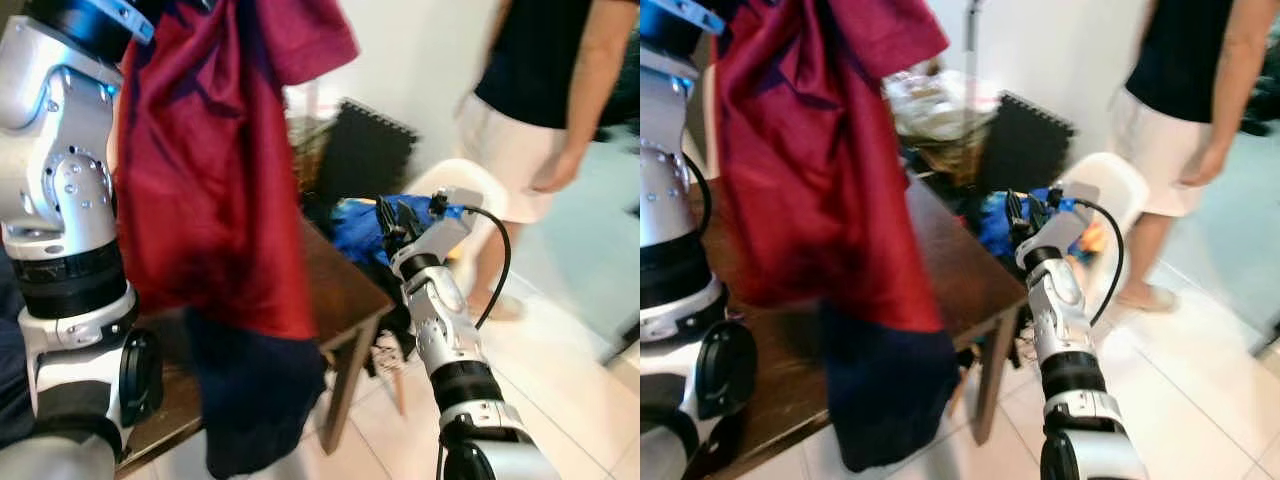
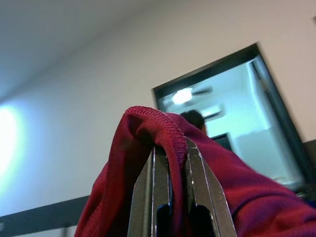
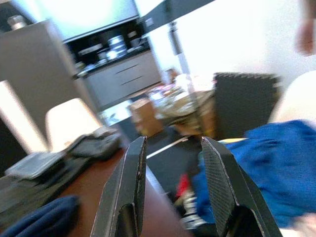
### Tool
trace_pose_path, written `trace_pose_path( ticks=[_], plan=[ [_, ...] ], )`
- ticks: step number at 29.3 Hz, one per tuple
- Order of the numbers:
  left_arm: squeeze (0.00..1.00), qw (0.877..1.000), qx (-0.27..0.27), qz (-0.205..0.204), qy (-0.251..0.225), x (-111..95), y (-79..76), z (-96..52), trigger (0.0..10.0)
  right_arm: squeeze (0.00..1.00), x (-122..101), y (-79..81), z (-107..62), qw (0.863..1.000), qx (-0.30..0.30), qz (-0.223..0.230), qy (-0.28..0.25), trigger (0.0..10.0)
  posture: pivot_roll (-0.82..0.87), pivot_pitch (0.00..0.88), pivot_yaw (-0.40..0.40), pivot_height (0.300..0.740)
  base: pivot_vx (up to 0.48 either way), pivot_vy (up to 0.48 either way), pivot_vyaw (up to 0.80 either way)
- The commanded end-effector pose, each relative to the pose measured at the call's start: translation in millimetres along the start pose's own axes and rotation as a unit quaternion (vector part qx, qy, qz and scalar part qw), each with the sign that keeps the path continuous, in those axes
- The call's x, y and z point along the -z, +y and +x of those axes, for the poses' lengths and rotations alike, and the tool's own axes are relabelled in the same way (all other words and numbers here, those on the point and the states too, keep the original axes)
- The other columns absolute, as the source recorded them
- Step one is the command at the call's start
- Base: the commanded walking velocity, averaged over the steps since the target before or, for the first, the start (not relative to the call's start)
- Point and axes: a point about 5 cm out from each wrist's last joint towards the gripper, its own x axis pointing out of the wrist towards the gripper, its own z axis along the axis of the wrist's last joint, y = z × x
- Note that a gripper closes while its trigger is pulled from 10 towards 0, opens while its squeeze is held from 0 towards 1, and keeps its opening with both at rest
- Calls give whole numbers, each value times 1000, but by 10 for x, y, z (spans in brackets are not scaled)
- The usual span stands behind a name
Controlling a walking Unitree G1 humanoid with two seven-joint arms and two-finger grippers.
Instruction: Hang hanger
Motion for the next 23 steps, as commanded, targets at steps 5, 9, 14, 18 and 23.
trace_pose_path(
  ticks=[5,9,14,18,23],
  plan=[
    [0,1000,20,-5,-18,-35,-46,45,0,0,-15,16,6,1000,3,1,-7,10000,113,0,-38,740,0,0,-800],
    [0,1000,22,-8,-15,-15,-50,41,0,0,-8,13,1,1000,4,0,-7,10000,112,0,-35,740,0,0,-800],
    [0,999,28,-15,-11,13,-72,38,0,0,-10,-1,-5,1000,6,0,-7,10000,109,0,-32,740,0,0,-800],
    [0,999,30,-18,-7,39,-80,31,0,0,-6,-14,-15,1000,9,-2,-6,10000,106,0,-29,740,0,0,-800],
    [0,999,32,-22,-4,56,-88,25,0,0,1,-26,-26,1000,11,-3,-5,10000,104,0,-27,740,0,0,-800]
  ],
)
